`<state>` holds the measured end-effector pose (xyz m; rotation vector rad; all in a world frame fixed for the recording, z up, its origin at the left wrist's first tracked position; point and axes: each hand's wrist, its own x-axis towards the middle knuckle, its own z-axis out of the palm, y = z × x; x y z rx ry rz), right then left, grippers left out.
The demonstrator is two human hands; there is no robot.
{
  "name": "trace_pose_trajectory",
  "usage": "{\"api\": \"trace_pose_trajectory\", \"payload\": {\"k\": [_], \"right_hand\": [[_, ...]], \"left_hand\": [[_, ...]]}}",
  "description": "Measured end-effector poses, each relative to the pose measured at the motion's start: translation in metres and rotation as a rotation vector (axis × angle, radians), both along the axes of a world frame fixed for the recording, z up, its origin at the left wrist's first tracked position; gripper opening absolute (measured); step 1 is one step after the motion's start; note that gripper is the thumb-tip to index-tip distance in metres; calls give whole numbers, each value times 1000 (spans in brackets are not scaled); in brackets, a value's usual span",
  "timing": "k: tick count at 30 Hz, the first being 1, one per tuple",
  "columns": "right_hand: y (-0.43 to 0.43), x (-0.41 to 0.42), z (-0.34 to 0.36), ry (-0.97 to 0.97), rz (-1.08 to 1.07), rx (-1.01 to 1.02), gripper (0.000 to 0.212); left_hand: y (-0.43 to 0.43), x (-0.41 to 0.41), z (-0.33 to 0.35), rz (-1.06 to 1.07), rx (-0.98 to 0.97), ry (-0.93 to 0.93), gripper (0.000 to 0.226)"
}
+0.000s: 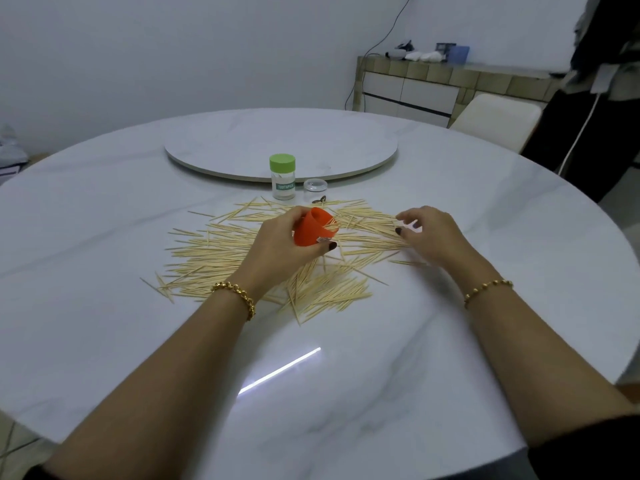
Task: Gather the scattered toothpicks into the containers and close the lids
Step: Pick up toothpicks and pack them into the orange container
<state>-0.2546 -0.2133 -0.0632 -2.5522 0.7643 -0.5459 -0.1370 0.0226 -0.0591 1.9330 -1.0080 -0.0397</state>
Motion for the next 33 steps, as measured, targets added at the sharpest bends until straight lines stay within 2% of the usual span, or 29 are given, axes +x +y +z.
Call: {"api": "trace_pose_trajectory", "payload": {"k": [3,5,12,19,33], "right_hand": [[-8,0,-6,107,-82,-8,38],[-8,1,-9,138,-92,-28,32],[19,26,-16,5,-11,-76,22],[30,51,-17,13,48,-282,21],[34,71,-22,-227,114,-233,19]], "left_hand": [[0,0,0,-4,8,-5,60],[0,0,0,-4,15,-12,61],[0,0,1,3,20,-13,61],[4,2,2,21,-1,18,58],[9,22,1,91,12,-2,60]]}}
